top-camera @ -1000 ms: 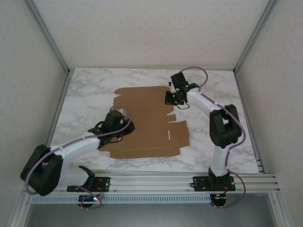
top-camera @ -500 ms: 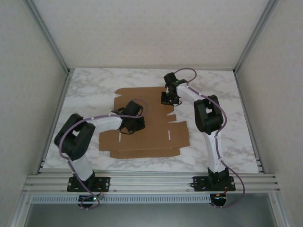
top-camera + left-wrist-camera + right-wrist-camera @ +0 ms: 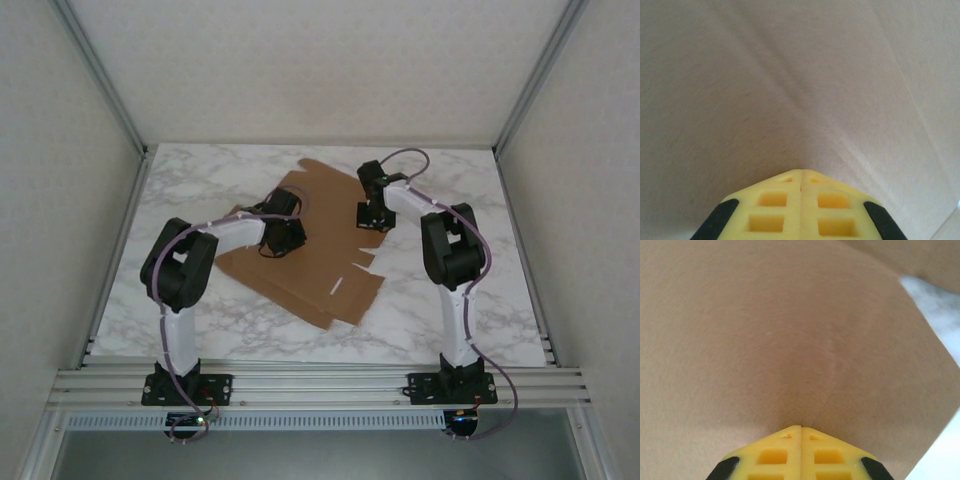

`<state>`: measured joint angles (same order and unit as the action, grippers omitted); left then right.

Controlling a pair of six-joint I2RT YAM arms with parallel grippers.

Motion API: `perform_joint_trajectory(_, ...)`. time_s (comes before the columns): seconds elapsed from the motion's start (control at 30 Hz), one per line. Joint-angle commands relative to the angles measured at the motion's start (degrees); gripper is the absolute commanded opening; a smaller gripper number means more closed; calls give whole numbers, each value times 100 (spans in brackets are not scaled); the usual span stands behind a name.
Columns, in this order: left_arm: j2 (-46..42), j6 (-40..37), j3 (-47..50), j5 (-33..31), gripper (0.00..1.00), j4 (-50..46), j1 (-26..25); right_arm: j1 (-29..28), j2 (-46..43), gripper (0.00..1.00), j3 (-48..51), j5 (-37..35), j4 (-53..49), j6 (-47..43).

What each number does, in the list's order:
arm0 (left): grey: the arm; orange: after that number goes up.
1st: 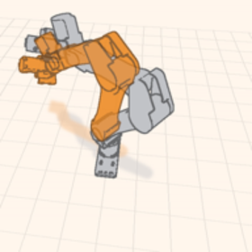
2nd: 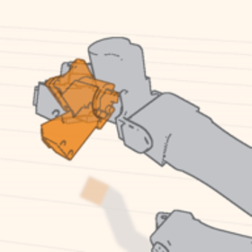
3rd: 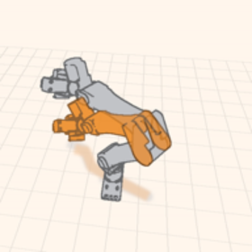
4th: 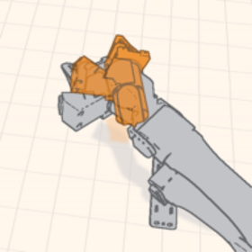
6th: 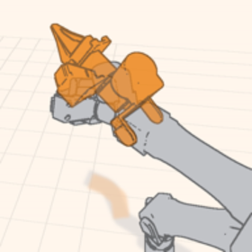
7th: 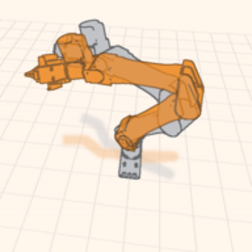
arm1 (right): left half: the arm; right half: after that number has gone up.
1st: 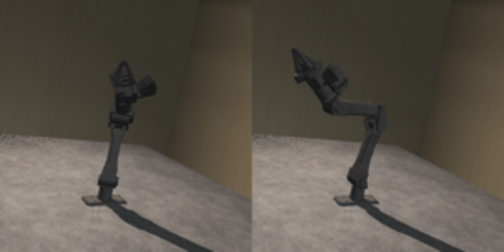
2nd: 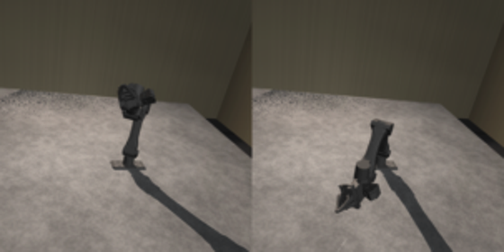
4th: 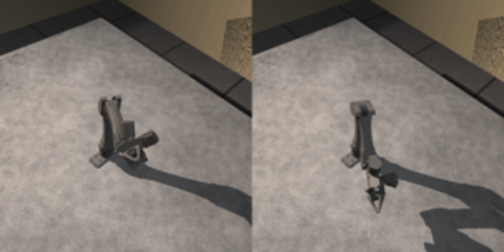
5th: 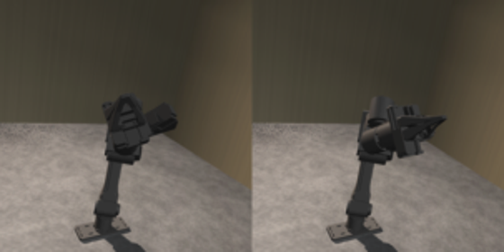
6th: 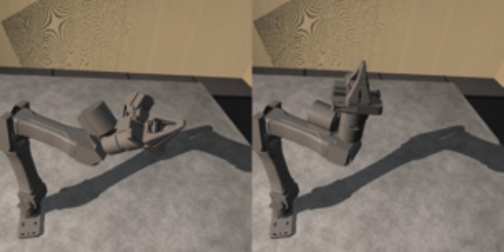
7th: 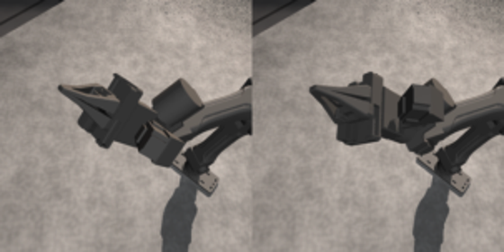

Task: Fold the paper box

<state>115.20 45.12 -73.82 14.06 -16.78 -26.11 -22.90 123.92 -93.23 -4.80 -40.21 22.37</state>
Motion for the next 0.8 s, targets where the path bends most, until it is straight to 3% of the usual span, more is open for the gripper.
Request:
perform_joint_trajectory(0.0, 821, 90, -409, -1108, 0, -888, 366, 51, -328, 0, 778, -400, -260, 149)
perform_joint_trajectory(0.2, 1926, 82, -2234, -1316, 0, -1363, 484, -426, -1018, 0, 2166, -316, 155, 340)
perform_joint_trajectory(0.43, 2849, -116, -4009, -988, 0, -1866, 394, -1345, -1237, 0, 2619, 496, 734, 861)
perform_joint_trajectory(0.6, 3022, -197, -4298, -608, 0, -1841, 198, -1872, -1218, 0, 2386, 1140, 1436, 1424)
perform_joint_trajectory(0.77, 2937, -301, -4213, -288, 0, -1749, 7, -1938, -1234, 0, 2625, 2125, 2876, 2164)
